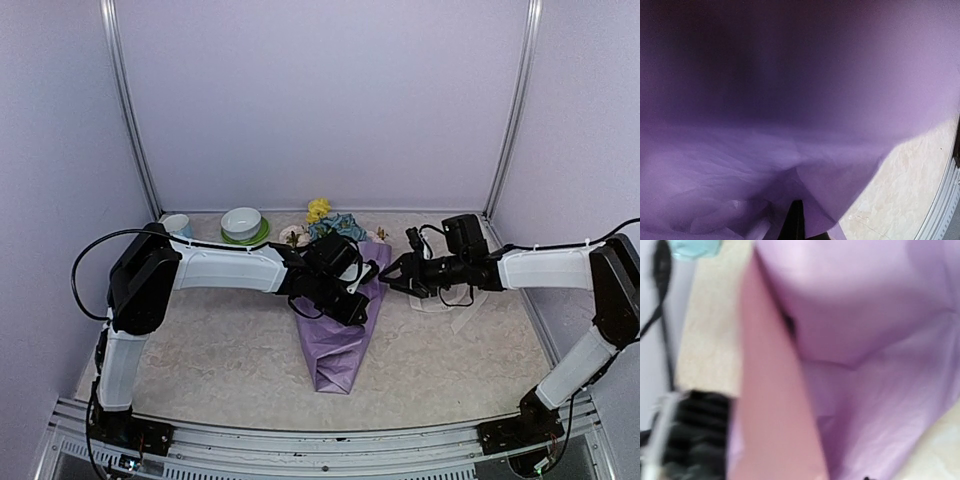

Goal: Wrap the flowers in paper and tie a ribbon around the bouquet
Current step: Fold the 2/3-folded wrapping paper at the center of the board.

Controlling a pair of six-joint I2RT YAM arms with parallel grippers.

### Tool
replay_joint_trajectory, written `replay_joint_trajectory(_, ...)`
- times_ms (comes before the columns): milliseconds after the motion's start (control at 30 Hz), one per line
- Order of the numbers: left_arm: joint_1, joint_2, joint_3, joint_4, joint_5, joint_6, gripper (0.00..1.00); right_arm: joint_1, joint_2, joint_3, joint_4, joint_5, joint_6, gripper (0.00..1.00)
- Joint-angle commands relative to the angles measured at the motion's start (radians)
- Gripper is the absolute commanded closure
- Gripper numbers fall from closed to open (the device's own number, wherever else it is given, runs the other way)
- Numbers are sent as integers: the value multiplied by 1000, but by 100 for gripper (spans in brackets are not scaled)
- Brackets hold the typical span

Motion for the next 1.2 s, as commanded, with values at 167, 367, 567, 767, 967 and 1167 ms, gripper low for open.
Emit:
replay_joint_trajectory(167,9,0,-10,22,15,0,100,49,-7,-28,73,-16,46,47)
replay_joint_trajectory(367,8,-3,-13,23,17,2,100,49,70,3,79,-20,27,53)
replay_joint_trajectory(567,7,-13,-28,35,19,4,100,51,142,56,91,-39,0,62)
replay_joint_trajectory(767,7,-15,-30,37,21,10,100,56,172,84,93,-59,-23,62)
replay_joint_trajectory(967,8,-21,-32,43,13,14,100,54,182,82,83,-60,-35,97)
replay_joint_trajectory(1167,3,-72,-51,77,17,26,68,28,203,118,42,-38,-120,100)
